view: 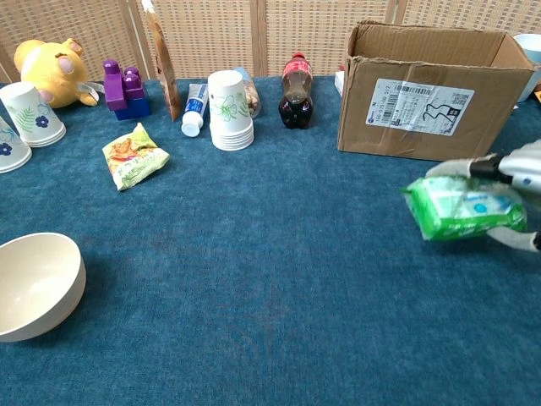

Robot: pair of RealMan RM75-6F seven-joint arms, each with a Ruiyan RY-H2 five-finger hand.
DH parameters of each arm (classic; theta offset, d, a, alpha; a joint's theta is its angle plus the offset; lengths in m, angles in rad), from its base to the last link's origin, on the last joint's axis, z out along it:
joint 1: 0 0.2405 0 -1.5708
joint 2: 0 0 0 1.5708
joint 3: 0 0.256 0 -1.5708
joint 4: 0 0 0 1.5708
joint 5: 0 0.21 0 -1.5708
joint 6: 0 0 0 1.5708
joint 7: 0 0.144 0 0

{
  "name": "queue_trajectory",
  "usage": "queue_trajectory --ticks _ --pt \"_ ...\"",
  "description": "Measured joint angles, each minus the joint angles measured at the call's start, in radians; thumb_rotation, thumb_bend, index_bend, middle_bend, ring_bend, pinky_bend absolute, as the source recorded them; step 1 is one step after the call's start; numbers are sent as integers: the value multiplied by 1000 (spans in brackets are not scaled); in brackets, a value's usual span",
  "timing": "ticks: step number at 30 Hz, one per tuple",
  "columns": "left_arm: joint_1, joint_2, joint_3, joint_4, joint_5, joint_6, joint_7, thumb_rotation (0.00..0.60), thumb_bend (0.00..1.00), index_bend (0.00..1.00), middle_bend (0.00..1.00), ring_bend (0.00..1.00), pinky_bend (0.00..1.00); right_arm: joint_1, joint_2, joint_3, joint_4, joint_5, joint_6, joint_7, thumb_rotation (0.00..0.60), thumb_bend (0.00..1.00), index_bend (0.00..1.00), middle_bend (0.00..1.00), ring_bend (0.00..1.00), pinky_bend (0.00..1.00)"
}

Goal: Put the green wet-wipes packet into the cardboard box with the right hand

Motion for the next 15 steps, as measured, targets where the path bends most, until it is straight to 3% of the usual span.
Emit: queue_trajectory --ticks 6,15 --pt "-2 -2 2 3 6 -1 -4 600 377 114 0 0 0 -12 113 21 -122 -8 72 1 600 632 443 489 485 754" --pt "1 1 6 10 18 7 -24 600 377 114 0 0 0 40 259 161 -237 105 64 -36 600 632 441 488 487 769"
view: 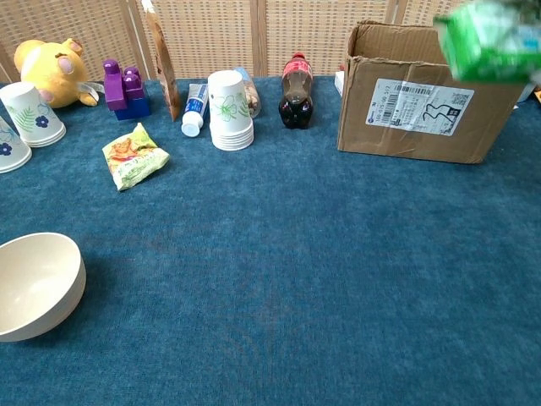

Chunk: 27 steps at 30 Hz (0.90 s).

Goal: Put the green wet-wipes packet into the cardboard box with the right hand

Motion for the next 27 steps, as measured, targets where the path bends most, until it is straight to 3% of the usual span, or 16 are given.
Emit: queue_trajectory --ticks 10,13,18,20,23,25,27 --pt "8 -2 2 16 -6 8 -18 600 377 114 0 0 0 231 33 169 27 372 -320 -133 600 623 442 487 487 769" --pt "9 1 -1 17 -8 11 -18 600 378 114 0 0 0 291 9 191 81 464 -382 -188 600 624 435 479 479 769" --pt "9 5 -5 16 -18 12 -19 600 377 114 0 0 0 363 -26 203 139 588 -451 -262 600 581 321 411 420 769" --pt "9 5 -6 19 -22 9 -21 600 378 114 0 0 0 382 -33 201 141 626 -464 -290 600 572 212 354 378 750" --pt "9 4 -5 22 -23 8 -25 600 377 114 0 0 0 396 -29 189 129 651 -486 -312 600 531 24 168 240 657" --pt "9 4 -5 23 -21 10 -27 600 377 114 0 0 0 401 -17 181 111 675 -506 -312 600 487 0 53 139 590" --pt "11 5 -5 24 -18 14 -30 600 377 114 0 0 0 405 -2 174 91 700 -522 -310 600 392 0 0 53 534"
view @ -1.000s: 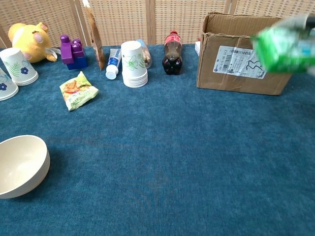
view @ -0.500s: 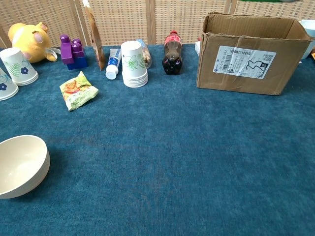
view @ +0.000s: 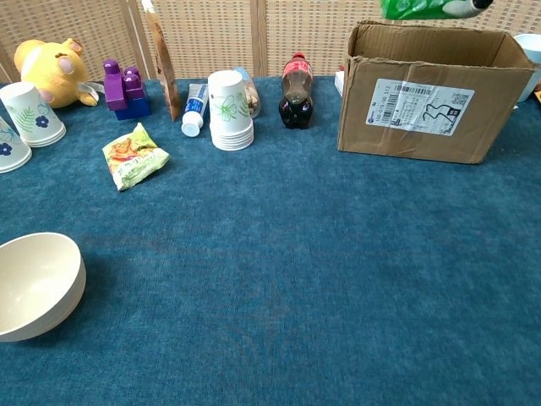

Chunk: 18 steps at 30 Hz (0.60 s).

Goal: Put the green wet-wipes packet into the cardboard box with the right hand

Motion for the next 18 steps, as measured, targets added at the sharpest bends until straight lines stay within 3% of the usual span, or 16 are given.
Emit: queue_trajectory --ticks 5,14,18 --pt "4 2 2 -1 9 9 -5 600 378 114 0 0 0 5 24 -15 -32 22 11 3 600 216 0 0 0 448" --pt "16 15 5 -23 27 34 -7 600 377 114 0 0 0 -29 66 1 -104 -22 111 51 600 216 0 0 0 428" --pt "29 28 11 -49 54 60 0 600 377 114 0 0 0 -93 105 1 -165 -113 201 93 600 216 0 0 0 336"
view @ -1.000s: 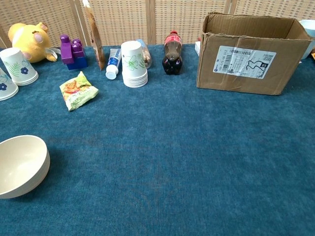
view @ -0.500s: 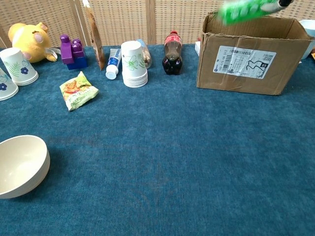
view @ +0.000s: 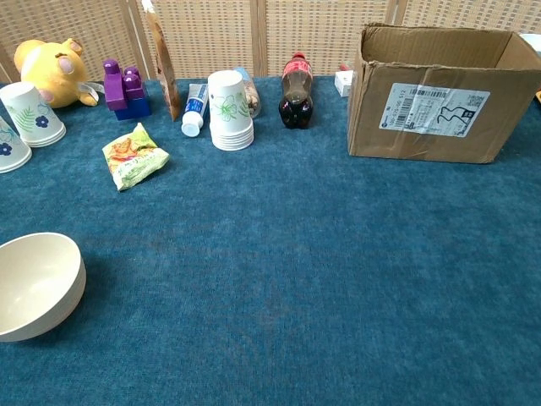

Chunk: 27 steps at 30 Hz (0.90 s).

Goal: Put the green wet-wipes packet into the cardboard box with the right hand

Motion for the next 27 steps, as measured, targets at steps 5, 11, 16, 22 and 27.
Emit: queue_trajectory --ticks 5,11,16,22,27 --pt "14 2 15 -5 27 14 0 600 377 114 0 0 0 -110 26 -37 -29 -189 142 72 600 185 0 0 0 222" --pt "32 0 30 9 58 38 -16 600 377 114 0 0 0 -264 22 -119 24 -411 351 167 594 141 0 0 0 90" --pt "29 0 29 16 65 35 -26 600 377 114 0 0 0 -373 13 -183 69 -485 462 185 558 122 0 0 0 83" --pt "7 -10 24 18 68 3 -20 600 377 114 0 0 0 -455 13 -225 86 -491 499 185 496 93 0 0 0 83" --pt "-14 -23 18 13 65 -29 6 600 377 114 0 0 0 -478 22 -234 82 -449 476 192 424 50 0 0 0 62"
